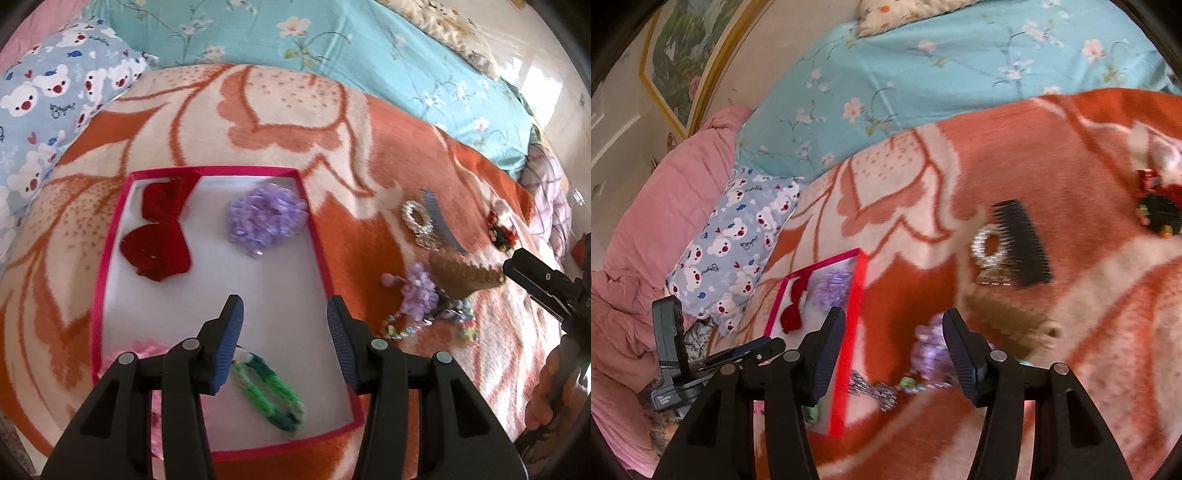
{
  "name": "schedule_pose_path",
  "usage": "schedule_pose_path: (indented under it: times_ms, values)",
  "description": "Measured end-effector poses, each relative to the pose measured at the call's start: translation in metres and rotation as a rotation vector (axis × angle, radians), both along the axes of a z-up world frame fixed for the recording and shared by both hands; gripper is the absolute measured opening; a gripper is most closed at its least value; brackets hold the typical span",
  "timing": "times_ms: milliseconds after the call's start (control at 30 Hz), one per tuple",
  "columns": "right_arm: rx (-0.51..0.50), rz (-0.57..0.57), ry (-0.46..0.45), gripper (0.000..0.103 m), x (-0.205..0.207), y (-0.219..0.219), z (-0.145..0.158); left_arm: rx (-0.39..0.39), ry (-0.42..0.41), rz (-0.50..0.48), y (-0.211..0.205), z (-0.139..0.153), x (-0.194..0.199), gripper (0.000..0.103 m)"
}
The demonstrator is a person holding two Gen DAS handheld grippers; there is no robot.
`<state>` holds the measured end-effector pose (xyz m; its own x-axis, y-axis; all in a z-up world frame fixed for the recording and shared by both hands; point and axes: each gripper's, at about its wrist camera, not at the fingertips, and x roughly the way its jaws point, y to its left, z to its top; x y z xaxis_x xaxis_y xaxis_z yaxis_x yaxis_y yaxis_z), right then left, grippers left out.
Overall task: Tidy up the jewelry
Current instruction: 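Grasp the purple character clip with left tool while right tool grasps tan claw clip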
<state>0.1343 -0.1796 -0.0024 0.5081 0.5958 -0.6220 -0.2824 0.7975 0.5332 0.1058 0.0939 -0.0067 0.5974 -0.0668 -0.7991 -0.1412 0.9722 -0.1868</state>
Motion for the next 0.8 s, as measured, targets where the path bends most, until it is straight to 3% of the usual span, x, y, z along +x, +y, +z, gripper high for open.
schedule_pose_path:
  times_ms: [467, 800]
  values:
    - [-0.037, -0.087, -0.009, 0.057, -0.022, -0.066, -0.008, -0.007, 0.005, -0.095, -0.051, 0.001, -0.001, 0.046]
    - [-0.112, -0.023, -0.038, 0.060, -0.015, -0.061, -0.019, -0.005, 0.031, -0.168, -0.083, -0.006, 0.013, 0.046]
